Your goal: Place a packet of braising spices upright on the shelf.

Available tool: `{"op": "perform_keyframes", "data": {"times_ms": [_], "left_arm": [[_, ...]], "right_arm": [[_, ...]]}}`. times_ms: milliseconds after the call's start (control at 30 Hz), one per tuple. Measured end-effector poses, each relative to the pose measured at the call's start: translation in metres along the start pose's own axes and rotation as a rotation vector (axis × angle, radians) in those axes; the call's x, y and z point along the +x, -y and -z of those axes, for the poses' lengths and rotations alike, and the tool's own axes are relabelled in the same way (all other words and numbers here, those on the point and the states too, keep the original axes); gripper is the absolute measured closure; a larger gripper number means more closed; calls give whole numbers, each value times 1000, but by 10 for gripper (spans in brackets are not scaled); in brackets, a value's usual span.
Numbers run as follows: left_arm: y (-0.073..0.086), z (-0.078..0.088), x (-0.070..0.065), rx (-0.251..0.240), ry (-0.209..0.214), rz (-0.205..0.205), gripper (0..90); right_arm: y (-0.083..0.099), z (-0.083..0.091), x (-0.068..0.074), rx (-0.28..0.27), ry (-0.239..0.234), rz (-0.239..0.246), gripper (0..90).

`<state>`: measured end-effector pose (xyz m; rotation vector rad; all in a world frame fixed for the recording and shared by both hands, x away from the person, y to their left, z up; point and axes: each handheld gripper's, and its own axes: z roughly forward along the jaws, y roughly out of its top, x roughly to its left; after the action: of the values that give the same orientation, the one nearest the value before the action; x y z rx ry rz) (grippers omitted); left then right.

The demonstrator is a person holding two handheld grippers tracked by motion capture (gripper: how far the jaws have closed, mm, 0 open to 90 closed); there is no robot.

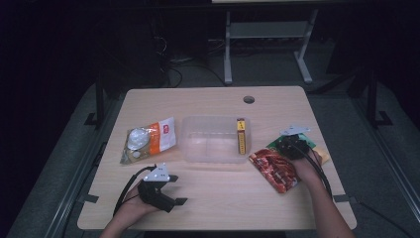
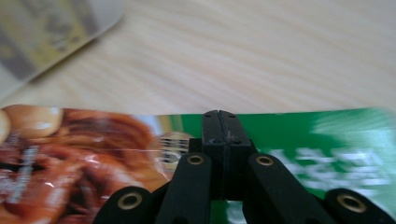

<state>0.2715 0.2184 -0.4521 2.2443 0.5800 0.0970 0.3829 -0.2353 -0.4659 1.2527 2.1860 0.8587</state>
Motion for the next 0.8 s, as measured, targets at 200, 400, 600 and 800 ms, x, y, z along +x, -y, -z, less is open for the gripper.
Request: {"op": "perform_keyframes", "data": {"times_ms": [200,400,600,800], "left_arm": [[1,0,2,1,4,3,142],[0,-2,2,8,10,3,142],[0,-5,1,18,13,3,142],[0,-6,1,22,15,1,142]], "right_arm": [[2,12,-44,17,62,-87,899],[15,19,-73,62,101,-150,900],[26,20,-85,82,111,-197,899],[35,19,-83,85,121,-210,900]]}}
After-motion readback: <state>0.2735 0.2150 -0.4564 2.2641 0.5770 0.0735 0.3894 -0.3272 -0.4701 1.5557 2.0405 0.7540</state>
